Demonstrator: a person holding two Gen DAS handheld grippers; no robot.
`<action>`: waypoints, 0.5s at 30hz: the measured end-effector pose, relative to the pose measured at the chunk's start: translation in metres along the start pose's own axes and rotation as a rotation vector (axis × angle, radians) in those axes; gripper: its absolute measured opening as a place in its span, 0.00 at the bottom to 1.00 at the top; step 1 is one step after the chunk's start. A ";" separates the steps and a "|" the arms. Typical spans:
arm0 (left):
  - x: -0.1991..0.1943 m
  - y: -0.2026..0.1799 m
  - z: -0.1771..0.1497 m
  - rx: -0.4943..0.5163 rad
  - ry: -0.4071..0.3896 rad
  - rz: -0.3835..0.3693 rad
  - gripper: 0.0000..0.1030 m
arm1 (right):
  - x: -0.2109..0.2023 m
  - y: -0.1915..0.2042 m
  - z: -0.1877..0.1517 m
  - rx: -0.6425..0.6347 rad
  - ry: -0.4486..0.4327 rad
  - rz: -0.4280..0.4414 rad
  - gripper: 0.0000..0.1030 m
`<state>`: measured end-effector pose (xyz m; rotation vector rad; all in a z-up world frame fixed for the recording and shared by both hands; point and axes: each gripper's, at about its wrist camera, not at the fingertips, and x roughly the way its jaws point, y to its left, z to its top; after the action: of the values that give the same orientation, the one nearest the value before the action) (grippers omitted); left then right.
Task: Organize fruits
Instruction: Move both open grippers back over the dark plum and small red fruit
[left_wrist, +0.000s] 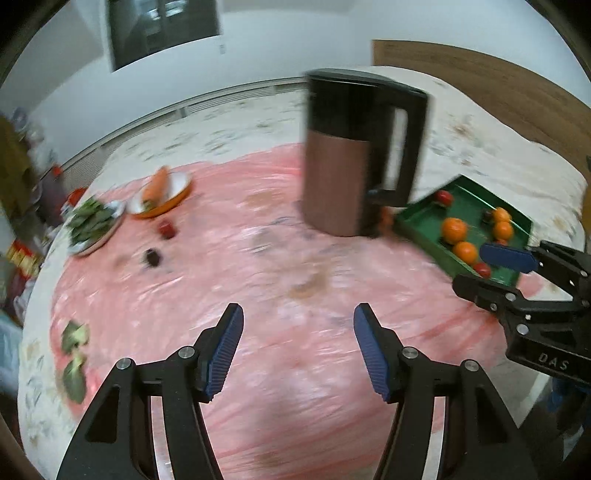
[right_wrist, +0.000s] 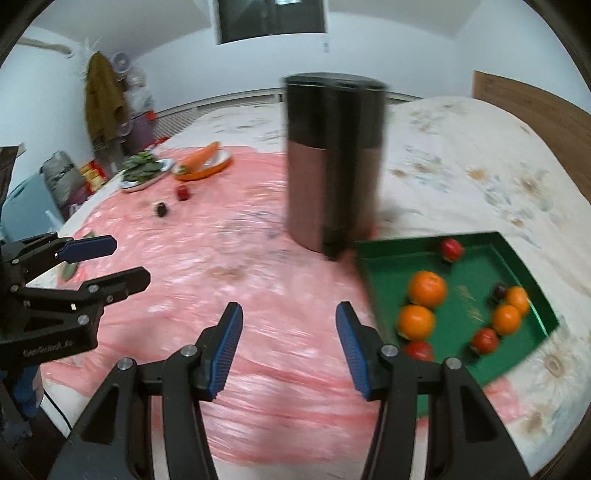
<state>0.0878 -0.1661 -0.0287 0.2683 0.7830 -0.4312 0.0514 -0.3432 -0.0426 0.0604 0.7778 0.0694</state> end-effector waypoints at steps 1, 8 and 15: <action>0.000 0.011 -0.002 -0.020 0.002 0.010 0.55 | 0.004 0.009 0.003 -0.009 0.002 0.014 0.76; 0.002 0.076 -0.018 -0.121 0.010 0.080 0.55 | 0.032 0.056 0.022 -0.053 0.014 0.091 0.76; 0.013 0.130 -0.024 -0.172 0.021 0.104 0.55 | 0.068 0.091 0.046 -0.077 0.030 0.156 0.76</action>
<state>0.1419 -0.0462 -0.0454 0.1526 0.8179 -0.2622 0.1282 -0.2483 -0.0506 0.0464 0.7991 0.2483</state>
